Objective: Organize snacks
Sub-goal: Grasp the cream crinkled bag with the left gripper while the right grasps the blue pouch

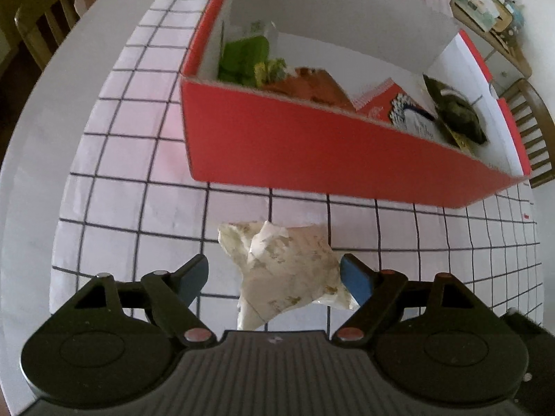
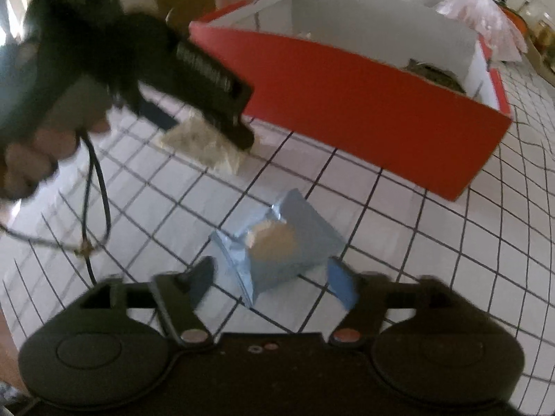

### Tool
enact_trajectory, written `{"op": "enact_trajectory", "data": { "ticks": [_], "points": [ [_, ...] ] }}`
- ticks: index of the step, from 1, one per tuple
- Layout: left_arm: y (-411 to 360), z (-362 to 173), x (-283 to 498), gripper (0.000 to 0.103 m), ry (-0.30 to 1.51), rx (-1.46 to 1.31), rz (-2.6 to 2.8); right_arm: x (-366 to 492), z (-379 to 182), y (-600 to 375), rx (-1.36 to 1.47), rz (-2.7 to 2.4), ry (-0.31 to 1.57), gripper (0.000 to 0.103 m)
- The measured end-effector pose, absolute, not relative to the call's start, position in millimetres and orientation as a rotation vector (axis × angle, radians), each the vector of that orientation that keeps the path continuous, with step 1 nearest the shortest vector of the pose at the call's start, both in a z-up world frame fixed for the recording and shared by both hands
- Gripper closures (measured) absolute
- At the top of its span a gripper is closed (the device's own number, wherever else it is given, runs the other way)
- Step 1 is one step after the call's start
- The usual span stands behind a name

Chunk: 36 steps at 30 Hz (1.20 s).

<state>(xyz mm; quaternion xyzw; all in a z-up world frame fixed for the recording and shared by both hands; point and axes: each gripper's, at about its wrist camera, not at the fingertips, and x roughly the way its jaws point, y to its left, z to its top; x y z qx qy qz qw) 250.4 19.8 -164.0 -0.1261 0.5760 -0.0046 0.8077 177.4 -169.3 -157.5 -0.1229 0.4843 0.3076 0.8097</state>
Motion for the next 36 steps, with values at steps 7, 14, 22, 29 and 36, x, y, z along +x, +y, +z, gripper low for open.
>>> {"op": "enact_trajectory", "data": {
  "ticks": [7, 14, 22, 29, 36],
  "points": [
    [17, -174, 249, 0.02, 1.249, -0.273, -0.004, 193, -160, -170, -0.093, 0.544, 1.102, 0.022],
    [14, -176, 244, 0.027, 1.242, -0.266, -0.006, 198, -170, -157, -0.087, 0.429, 1.13, 0.022],
    [14, -173, 232, 0.042, 1.222, -0.243, 0.012, 200, -172, -142, -0.127, 0.378, 1.132, 0.021],
    [28, -168, 225, 0.049, 1.204, -0.265, 0.038, 210, -178, -132, -0.115, 0.329, 1.133, 0.021],
    [37, -166, 214, 0.053, 1.193, -0.281, 0.044, 203, -178, -129, -0.125, 0.342, 1.101, 0.045]
  ]
}}
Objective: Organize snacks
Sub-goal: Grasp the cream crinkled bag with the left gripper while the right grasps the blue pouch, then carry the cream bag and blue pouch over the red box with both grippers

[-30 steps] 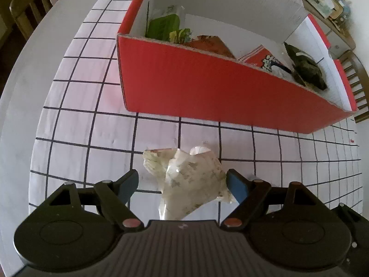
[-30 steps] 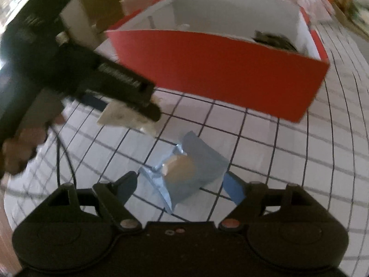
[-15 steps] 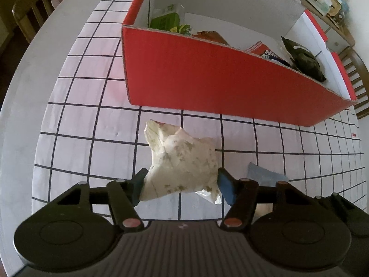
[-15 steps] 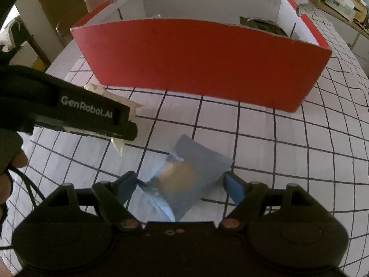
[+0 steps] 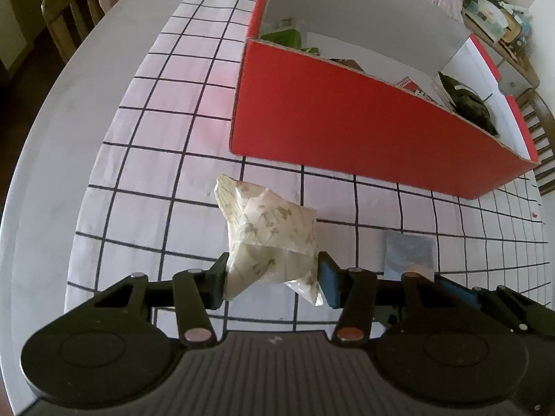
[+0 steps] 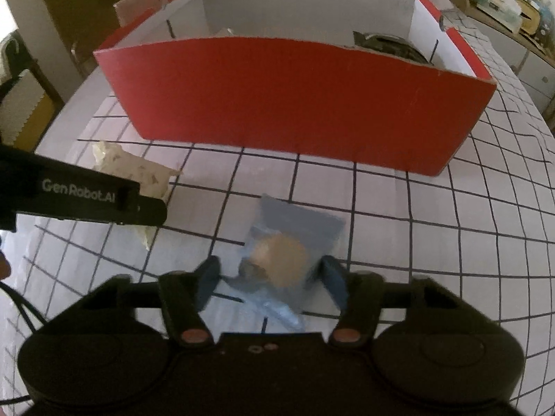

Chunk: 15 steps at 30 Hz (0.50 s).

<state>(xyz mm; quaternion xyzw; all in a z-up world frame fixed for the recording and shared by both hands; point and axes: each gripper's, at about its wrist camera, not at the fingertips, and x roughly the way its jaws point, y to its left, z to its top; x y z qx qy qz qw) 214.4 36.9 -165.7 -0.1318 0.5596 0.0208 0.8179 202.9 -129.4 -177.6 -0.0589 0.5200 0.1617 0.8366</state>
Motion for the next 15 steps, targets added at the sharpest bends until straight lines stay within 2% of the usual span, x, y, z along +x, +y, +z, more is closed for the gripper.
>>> {"op": "enact_trajectory", "data": {
  "ticks": [3, 15],
  "points": [
    [41, -165, 209, 0.054, 1.186, -0.287, 0.05, 199, -177, -139, -0.111, 0.361, 1.089, 0.057],
    [52, -158, 183, 0.058, 1.165, -0.331, 0.042, 184, -164, -175, -0.027, 0.384, 1.063, 0.057]
  ]
}}
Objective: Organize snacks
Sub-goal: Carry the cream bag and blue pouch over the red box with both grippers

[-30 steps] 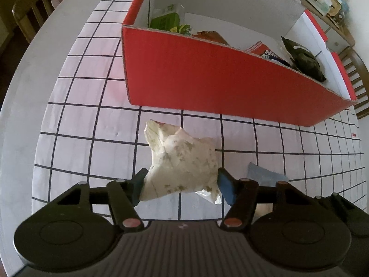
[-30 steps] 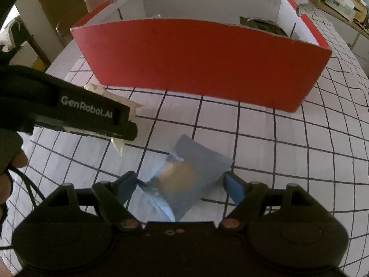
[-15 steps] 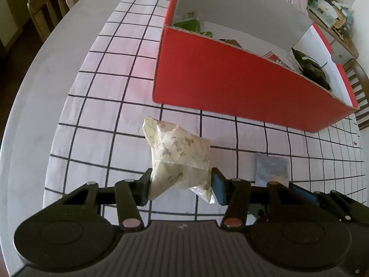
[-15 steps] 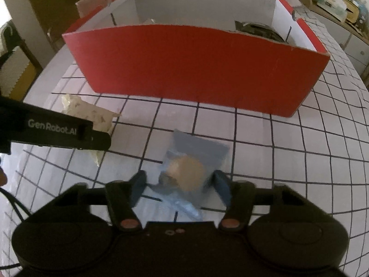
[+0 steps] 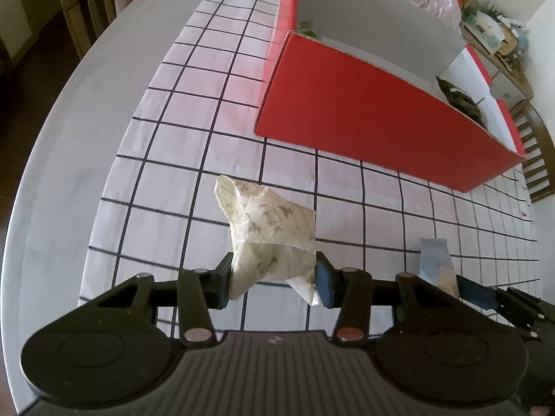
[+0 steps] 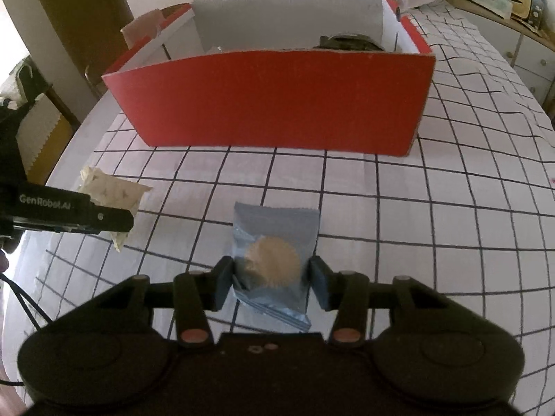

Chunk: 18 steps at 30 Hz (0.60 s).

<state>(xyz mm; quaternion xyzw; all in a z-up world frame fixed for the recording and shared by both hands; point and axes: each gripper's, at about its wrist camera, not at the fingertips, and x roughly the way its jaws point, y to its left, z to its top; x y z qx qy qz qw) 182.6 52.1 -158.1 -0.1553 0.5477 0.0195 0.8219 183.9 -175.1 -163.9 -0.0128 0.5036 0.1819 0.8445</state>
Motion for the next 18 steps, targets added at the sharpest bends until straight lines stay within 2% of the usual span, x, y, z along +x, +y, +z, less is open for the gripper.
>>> {"op": "enact_trajectory", "data": {
  "ticks": [7, 18],
  "points": [
    [48, -143, 169, 0.058, 1.13, -0.31, 0.029, 174, -146, -188, -0.03, 0.395, 1.041, 0.057],
    [31, -84, 160, 0.058, 1.007, -0.233, -0.025, 171, -97, -196, -0.051, 0.426, 0.949, 0.057]
  ]
}}
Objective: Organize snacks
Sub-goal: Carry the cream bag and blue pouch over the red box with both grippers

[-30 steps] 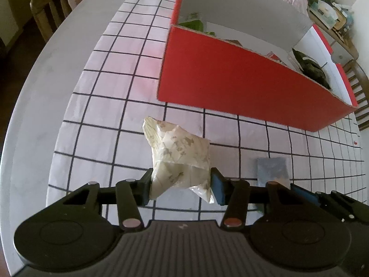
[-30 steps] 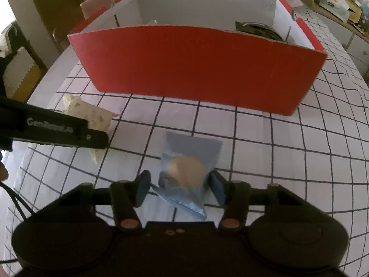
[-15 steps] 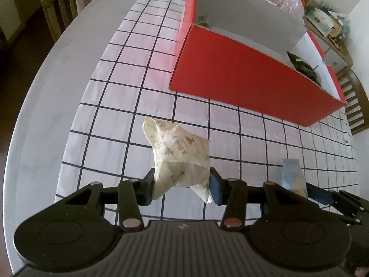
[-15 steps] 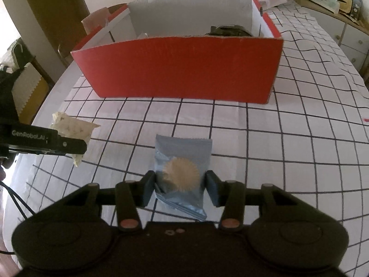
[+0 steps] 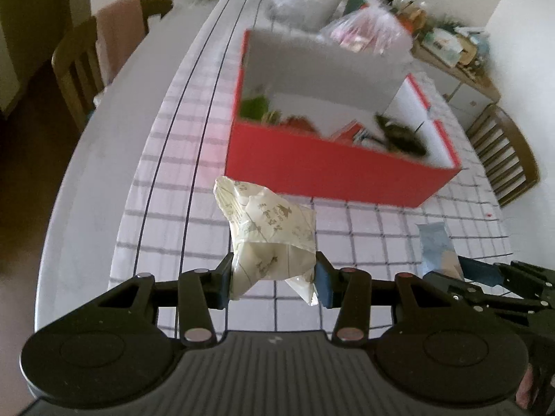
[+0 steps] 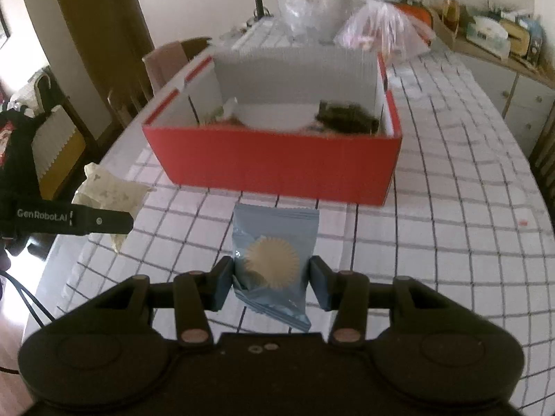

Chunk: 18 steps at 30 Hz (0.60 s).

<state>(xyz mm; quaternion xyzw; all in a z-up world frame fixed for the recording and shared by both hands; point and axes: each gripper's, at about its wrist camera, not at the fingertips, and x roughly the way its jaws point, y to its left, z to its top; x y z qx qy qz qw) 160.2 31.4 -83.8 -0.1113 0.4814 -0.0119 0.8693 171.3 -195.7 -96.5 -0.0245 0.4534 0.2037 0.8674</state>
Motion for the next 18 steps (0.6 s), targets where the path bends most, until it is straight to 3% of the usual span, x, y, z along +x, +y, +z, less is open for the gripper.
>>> {"op": "enact_trajectory", "data": {
  "ticks": [18],
  "points": [
    [11, -9, 186, 0.058, 0.835, -0.117, -0.056, 204, -32, -189, -0.089, 0.432, 0.796, 0.057]
  ]
}}
